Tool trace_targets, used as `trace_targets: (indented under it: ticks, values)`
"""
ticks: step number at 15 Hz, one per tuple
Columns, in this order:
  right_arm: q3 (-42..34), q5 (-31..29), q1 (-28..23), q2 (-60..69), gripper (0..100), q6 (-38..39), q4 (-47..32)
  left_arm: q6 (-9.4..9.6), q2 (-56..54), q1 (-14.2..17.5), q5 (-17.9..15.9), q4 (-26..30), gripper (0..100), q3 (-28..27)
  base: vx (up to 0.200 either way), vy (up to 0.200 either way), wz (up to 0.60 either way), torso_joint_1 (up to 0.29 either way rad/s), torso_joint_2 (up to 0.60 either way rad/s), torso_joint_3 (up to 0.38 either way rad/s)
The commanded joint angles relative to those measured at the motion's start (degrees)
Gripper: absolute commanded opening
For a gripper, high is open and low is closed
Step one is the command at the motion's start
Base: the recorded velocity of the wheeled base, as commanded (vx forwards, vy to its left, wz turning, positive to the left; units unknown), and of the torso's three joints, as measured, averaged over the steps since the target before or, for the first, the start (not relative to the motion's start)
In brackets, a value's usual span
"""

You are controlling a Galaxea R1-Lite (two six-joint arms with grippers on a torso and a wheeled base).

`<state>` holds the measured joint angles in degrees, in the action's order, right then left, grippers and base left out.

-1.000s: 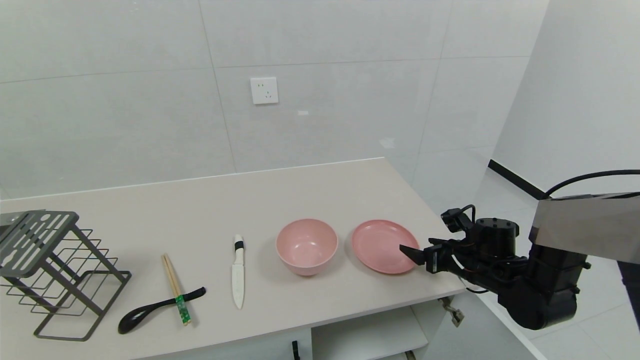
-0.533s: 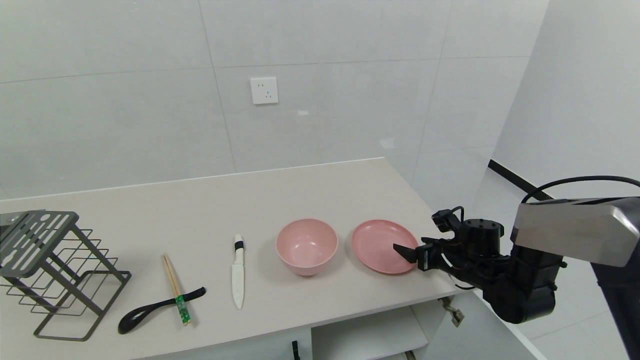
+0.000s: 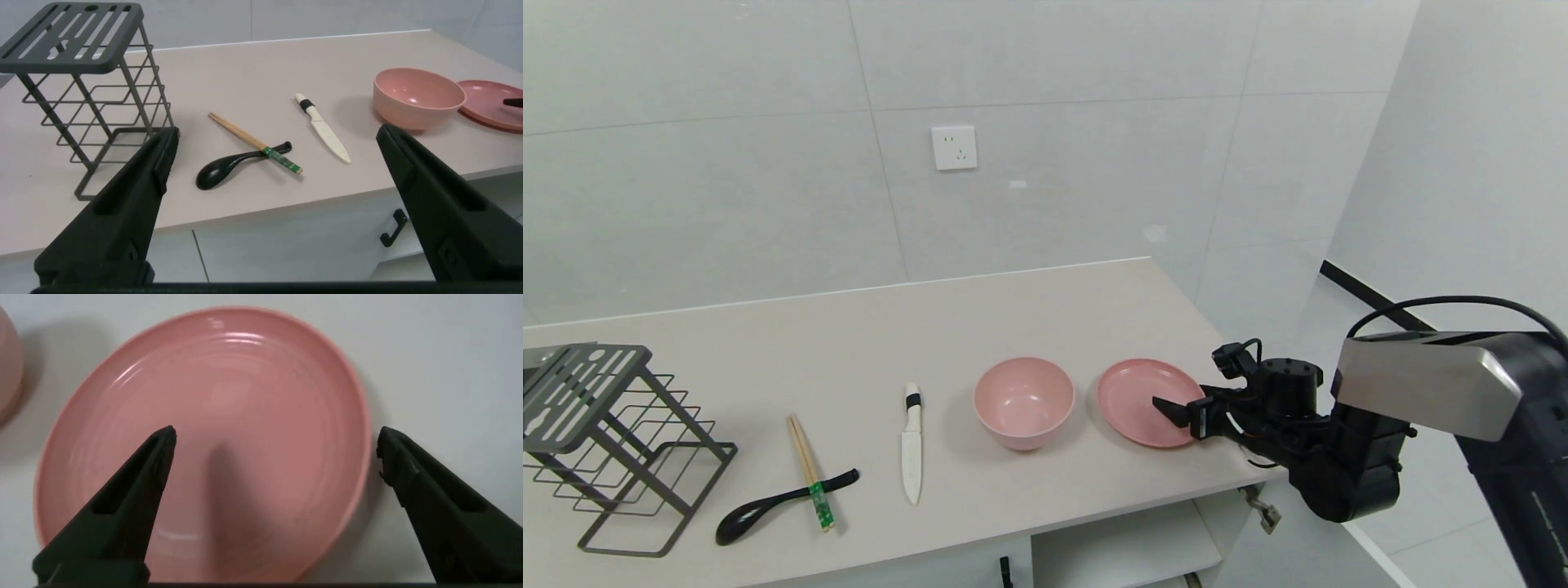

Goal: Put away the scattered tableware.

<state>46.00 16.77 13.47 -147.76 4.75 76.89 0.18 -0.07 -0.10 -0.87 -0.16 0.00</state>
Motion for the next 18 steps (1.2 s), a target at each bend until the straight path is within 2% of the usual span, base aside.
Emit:
trace_targets:
  ticks: [1,2,3,6,14,16,18]
  values:
    - [-0.03,0.01,0.86,-0.95,100,-0.1,0.02,-0.01,0.07,0.01,-0.01,-0.02,100,0.0,0.0,0.0,0.0,0.0,0.0,0.0]
    - [-0.12,-0.16,0.94,-1.21,100,-0.1,-0.07,-0.01,0.07,0.01,-0.01,-0.02,100,0.0,0.0,0.0,0.0,0.0,0.0,0.0]
    - [-0.12,-0.34,0.86,-1.3,0,0.17,-0.07,-0.01,0.07,0.01,-0.01,-0.02,100,0.0,0.0,0.0,0.0,0.0,0.0,0.0]
    - [-0.03,-4.47,-0.37,-1.12,0,1.93,-0.16,-0.01,0.07,0.01,-0.01,-0.02,100,0.0,0.0,0.0,0.0,0.0,0.0,0.0]
    - [-0.2,-4.91,-1.96,4.15,0,4.3,0.02,-0.09,0.07,0.01,0.07,-0.11,100,0.0,0.0,0.0,0.0,0.0,0.0,0.0]
    - [-0.2,-5.08,-1.87,6.35,0,7.29,0.19,-0.09,0.07,0.01,0.07,-0.02,100,0.0,0.0,0.0,0.0,0.0,0.0,0.0]
    - [-0.2,-8.25,-1.52,8.81,0,10.8,2.04,-0.18,0.07,0.01,0.07,-0.11,100,0.0,0.0,0.0,0.0,0.0,0.0,0.0]
